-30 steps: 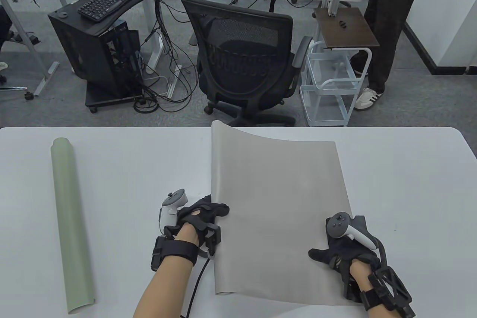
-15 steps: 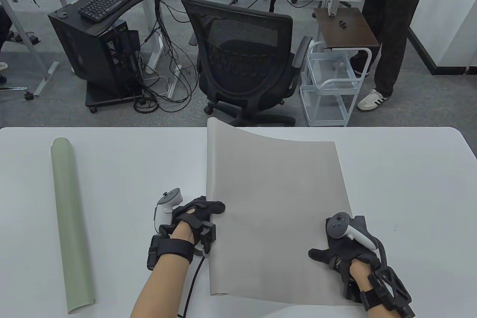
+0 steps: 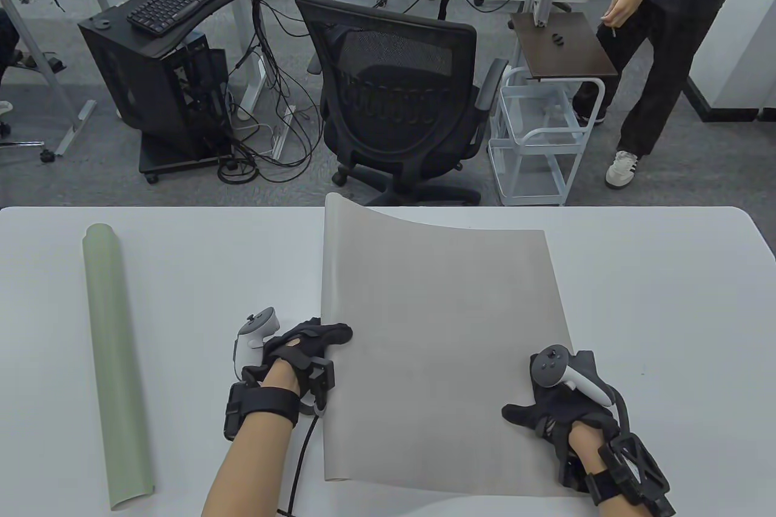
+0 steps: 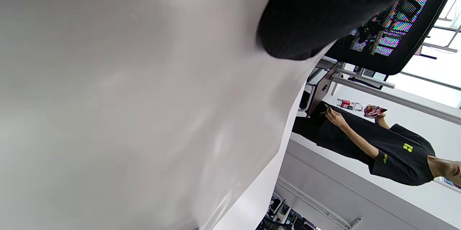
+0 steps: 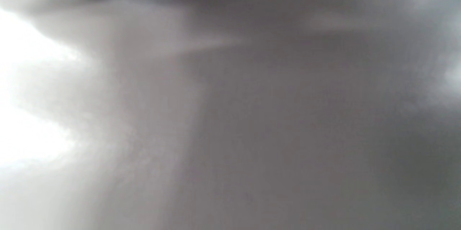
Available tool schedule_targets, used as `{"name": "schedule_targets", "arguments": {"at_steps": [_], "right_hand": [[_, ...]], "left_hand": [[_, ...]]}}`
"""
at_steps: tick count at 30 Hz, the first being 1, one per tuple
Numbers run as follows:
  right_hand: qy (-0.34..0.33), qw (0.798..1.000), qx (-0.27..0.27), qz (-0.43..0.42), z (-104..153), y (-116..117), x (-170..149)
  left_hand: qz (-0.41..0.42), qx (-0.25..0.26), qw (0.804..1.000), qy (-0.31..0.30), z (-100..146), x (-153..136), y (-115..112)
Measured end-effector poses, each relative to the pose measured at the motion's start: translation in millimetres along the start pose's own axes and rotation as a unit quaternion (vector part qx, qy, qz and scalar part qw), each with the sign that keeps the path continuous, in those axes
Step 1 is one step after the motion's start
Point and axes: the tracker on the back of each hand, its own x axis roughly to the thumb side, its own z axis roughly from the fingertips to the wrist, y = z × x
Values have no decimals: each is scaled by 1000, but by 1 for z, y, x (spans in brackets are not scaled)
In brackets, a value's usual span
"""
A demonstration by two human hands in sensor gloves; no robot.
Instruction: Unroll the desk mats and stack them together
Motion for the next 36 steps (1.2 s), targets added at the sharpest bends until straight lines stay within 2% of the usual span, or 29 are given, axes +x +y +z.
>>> {"name": "schedule_targets", "arguments": {"at_steps": [4, 12, 21, 36], "right_hand": [[1, 1000, 0, 0, 0, 0, 0], [0, 1000, 2, -1, 0, 0, 0], [1, 1000, 2, -1, 0, 0, 0], [1, 1000, 3, -1, 0, 0, 1]], "left_hand": [[-9, -13, 1000, 0, -2, 2, -3], [-4, -5, 1000, -21, 1, 2, 7], [-6, 10, 1000, -7, 8, 6, 18], [-16, 17, 1000, -21, 13, 13, 24]]}}
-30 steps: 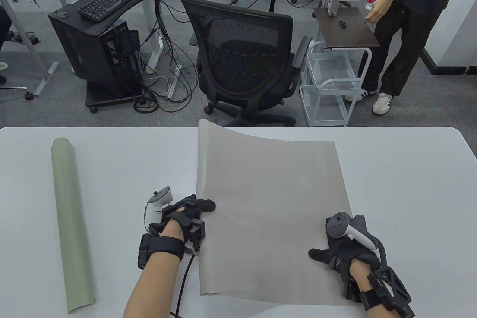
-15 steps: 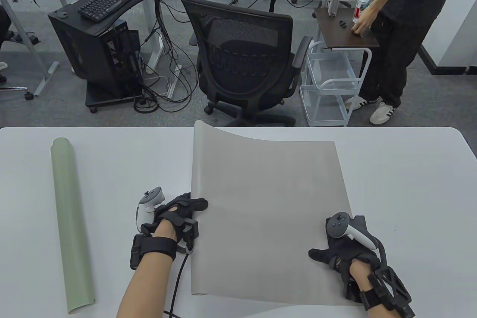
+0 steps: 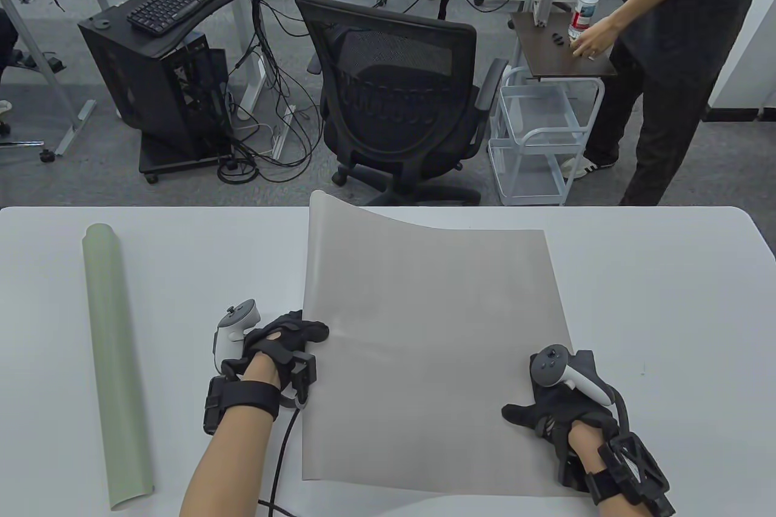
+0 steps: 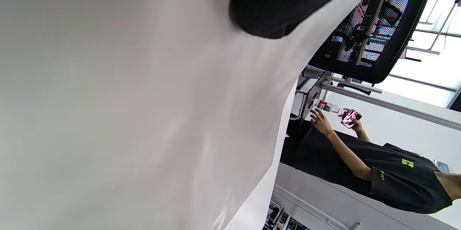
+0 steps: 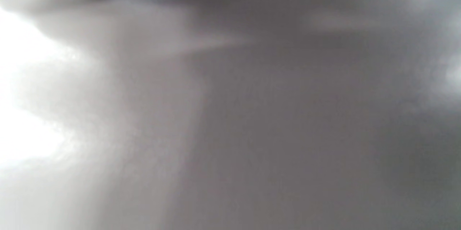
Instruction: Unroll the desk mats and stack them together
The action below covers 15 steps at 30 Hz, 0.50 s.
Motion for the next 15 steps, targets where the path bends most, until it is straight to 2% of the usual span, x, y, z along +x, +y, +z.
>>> {"name": "schedule_targets", "arguments": {"at_steps": [15], "right_hand": [[-1, 1000, 0, 0, 0, 0, 0]], "left_hand": [[-12, 28, 999, 22, 11, 6, 16]]}}
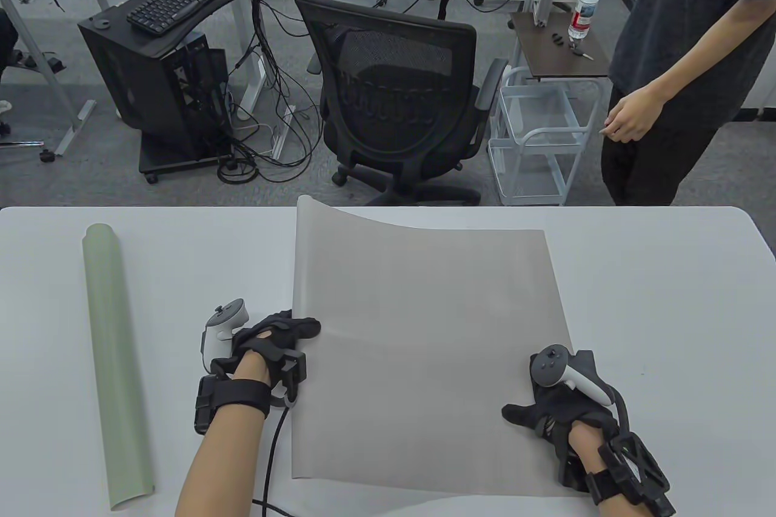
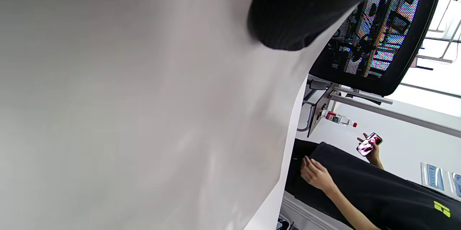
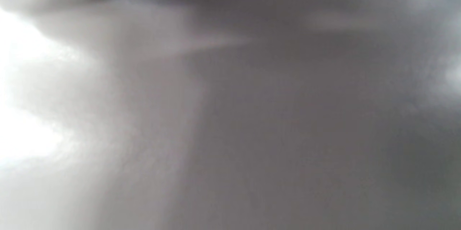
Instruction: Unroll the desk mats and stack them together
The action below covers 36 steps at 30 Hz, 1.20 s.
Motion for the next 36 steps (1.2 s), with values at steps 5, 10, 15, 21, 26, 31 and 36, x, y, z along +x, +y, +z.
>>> {"name": "schedule_targets", "arguments": {"at_steps": [5, 10, 15, 21, 26, 31, 36], "right_hand": [[0, 1000, -1, 0, 0, 0, 0], [-1, 1000, -1, 0, 0, 0, 0], [-1, 1000, -1, 1, 0, 0, 0], [0, 1000, 0, 1, 0, 0, 0], [0, 1000, 0, 1, 0, 0, 0], [1, 1000, 0, 1, 0, 0, 0], [1, 1000, 0, 1, 0, 0, 0]], "left_hand": [[-19, 15, 1000, 4, 5, 7, 2], [-19, 35, 999, 1, 10, 6, 7], [-12, 34, 999, 1, 9, 2, 10], [-6, 35, 999, 7, 9, 0, 18], [-11, 44, 999, 19, 8, -2, 30], [-11, 51, 998, 22, 9, -2, 39], [-13, 62, 998, 20, 10, -2, 44]]}}
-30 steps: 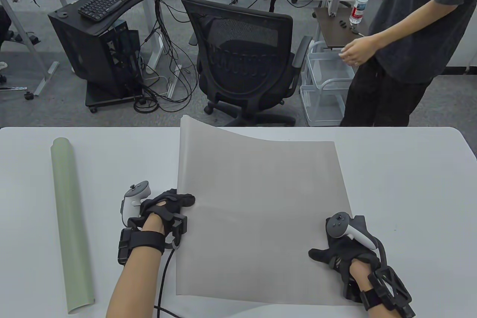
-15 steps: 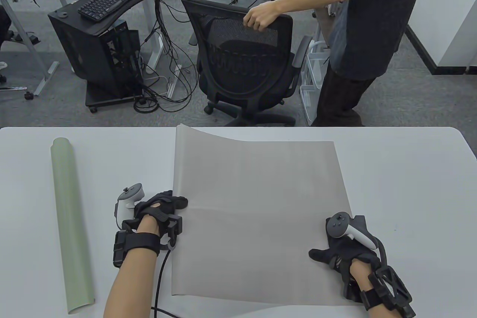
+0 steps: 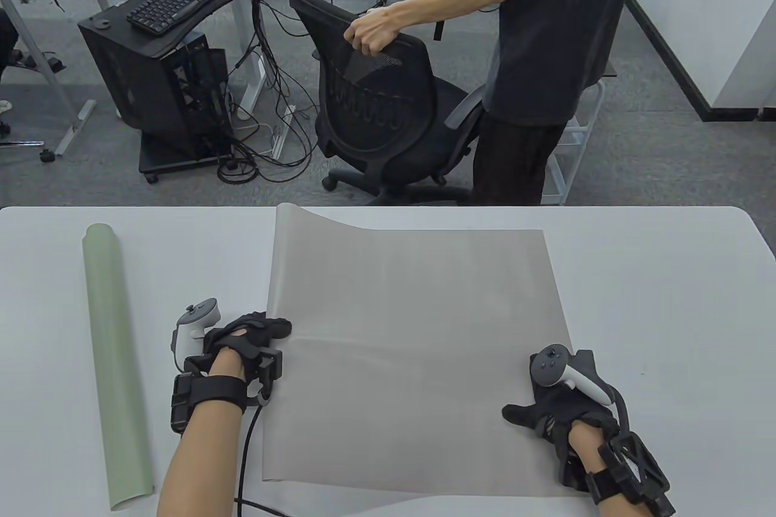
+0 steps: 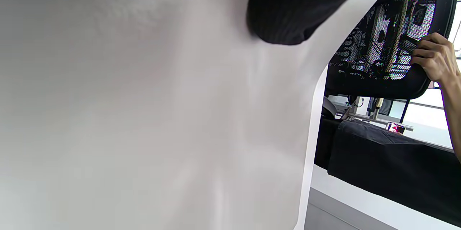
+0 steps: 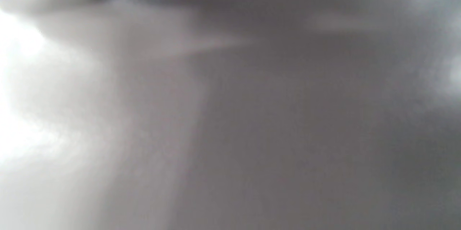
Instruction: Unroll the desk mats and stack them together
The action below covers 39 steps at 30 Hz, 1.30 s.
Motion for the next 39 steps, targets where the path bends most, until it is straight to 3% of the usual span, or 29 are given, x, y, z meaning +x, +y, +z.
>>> {"name": "schedule_targets", "arguments": {"at_steps": [24, 35, 39], "right_hand": [[1, 1000, -2, 1, 0, 0, 0], [0, 1000, -3, 2, 0, 0, 0], [0, 1000, -5, 3, 0, 0, 0]], "left_hand": [[-7, 15, 1000, 4, 3, 2, 30], [4, 81, 997, -4, 14, 1, 48], [-35, 95, 995, -7, 15, 9, 46]]}}
